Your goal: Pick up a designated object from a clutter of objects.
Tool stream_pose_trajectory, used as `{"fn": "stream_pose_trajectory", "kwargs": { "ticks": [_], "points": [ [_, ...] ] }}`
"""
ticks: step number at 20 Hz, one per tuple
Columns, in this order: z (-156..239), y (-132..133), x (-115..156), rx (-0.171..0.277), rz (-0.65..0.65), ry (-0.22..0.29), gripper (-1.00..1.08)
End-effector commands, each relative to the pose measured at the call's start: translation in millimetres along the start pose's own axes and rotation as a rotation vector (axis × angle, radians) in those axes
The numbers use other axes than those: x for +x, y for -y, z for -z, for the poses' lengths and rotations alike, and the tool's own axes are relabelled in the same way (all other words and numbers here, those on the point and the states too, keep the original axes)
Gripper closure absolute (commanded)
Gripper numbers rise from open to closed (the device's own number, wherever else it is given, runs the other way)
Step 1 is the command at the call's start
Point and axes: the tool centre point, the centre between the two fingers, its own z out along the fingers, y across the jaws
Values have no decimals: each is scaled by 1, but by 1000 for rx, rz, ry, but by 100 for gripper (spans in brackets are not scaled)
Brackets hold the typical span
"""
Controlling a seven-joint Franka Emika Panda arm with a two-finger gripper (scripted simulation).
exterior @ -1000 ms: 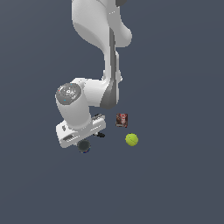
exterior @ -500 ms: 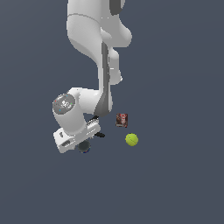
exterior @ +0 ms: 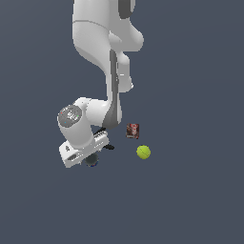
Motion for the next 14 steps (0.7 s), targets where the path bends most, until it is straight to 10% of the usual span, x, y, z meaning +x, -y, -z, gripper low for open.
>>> {"fn": "stream_pose_trajectory", "kwargs": {
  "ticks": [1, 12, 13, 14],
  "points": [
    [-9, 1, 0, 1, 1, 1, -92],
    [-44, 0, 0, 1, 3, 0, -92],
    [-44, 0, 0, 1, 3, 0, 108],
    [-44, 0, 0, 1, 3, 0, 108]
  ]
}}
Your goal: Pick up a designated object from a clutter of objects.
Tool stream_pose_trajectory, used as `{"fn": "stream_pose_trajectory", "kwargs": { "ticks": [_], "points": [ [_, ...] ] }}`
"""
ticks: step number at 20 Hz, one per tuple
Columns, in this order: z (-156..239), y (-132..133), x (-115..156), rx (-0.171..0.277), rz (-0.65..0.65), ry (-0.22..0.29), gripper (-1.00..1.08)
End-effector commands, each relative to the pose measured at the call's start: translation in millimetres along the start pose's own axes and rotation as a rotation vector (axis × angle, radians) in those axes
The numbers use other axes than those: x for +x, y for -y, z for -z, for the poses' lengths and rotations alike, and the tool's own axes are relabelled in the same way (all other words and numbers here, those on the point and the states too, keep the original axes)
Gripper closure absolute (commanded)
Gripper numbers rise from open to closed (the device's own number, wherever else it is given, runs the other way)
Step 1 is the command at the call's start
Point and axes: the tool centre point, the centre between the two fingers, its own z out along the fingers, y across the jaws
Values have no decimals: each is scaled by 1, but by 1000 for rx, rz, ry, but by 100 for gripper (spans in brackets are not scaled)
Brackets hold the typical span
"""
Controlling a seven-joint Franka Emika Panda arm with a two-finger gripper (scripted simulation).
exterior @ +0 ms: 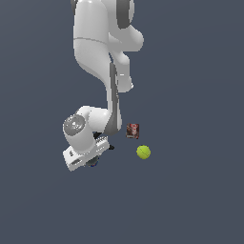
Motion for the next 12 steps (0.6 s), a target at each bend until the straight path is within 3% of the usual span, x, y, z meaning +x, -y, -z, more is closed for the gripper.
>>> {"fn": "stream_pose_trajectory", "kwargs": {
  "ticks": [1, 12],
  "points": [
    [-1, 0, 0, 0, 1, 0, 108],
    [2, 1, 1, -1, 0, -1, 108]
  ]
}}
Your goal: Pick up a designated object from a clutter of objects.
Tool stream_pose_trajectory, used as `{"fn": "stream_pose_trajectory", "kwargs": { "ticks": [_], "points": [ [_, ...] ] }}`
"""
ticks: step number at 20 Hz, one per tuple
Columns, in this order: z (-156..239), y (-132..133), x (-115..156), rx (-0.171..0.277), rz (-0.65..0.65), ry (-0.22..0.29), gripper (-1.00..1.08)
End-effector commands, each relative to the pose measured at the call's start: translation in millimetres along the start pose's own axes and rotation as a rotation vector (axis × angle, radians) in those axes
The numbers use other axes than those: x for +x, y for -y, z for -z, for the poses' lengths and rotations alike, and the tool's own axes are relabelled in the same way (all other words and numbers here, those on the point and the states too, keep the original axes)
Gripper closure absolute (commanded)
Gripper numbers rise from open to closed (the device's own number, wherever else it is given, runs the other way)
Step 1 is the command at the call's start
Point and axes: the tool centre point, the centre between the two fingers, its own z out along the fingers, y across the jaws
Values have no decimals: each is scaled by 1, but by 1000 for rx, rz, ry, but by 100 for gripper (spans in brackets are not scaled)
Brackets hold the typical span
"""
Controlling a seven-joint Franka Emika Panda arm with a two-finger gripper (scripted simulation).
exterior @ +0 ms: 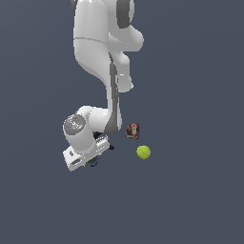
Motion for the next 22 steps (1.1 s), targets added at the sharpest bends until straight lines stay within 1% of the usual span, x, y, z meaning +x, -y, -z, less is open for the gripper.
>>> {"fn": "stream_pose_trajectory", "kwargs": {
  "ticks": [1, 6, 11, 16, 22],
  "points": [
    [3, 2, 1, -1, 0, -1, 108],
    [15, 15, 6, -1, 0, -1, 108],
    [37, 38, 14, -1, 1, 0, 108],
    [70, 72, 26, -1, 1, 0, 108],
    [122, 125, 44, -2, 1, 1, 108]
  ]
}}
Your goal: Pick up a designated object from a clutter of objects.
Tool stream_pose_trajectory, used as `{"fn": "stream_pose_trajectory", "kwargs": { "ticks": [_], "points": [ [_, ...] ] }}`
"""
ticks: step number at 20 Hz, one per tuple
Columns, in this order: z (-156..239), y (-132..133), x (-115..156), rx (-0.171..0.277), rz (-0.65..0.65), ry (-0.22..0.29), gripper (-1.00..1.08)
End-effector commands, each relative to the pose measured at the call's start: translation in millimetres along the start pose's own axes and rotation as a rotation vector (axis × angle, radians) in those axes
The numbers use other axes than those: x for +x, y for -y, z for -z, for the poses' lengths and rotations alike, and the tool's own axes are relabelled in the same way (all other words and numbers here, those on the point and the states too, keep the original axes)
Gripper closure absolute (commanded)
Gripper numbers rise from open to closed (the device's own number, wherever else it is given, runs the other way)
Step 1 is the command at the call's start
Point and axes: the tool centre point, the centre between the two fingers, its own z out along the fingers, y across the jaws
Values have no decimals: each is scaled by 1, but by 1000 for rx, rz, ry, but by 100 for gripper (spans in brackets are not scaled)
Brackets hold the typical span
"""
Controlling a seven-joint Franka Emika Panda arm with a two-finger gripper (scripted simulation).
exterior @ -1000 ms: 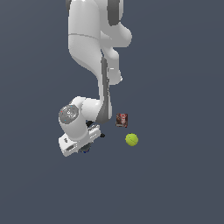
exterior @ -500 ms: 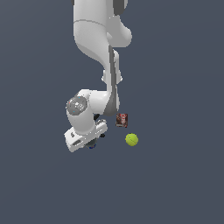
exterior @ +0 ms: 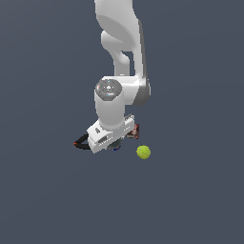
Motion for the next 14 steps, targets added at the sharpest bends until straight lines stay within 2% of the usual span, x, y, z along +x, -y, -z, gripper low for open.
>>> {"fn": "stream_pose_trajectory", "kwargs": {
  "ticks": [1, 14],
  "points": [
    [23, 23, 8, -2, 0, 0, 108],
    [138, 138, 51, -3, 1, 1, 108]
  ]
}}
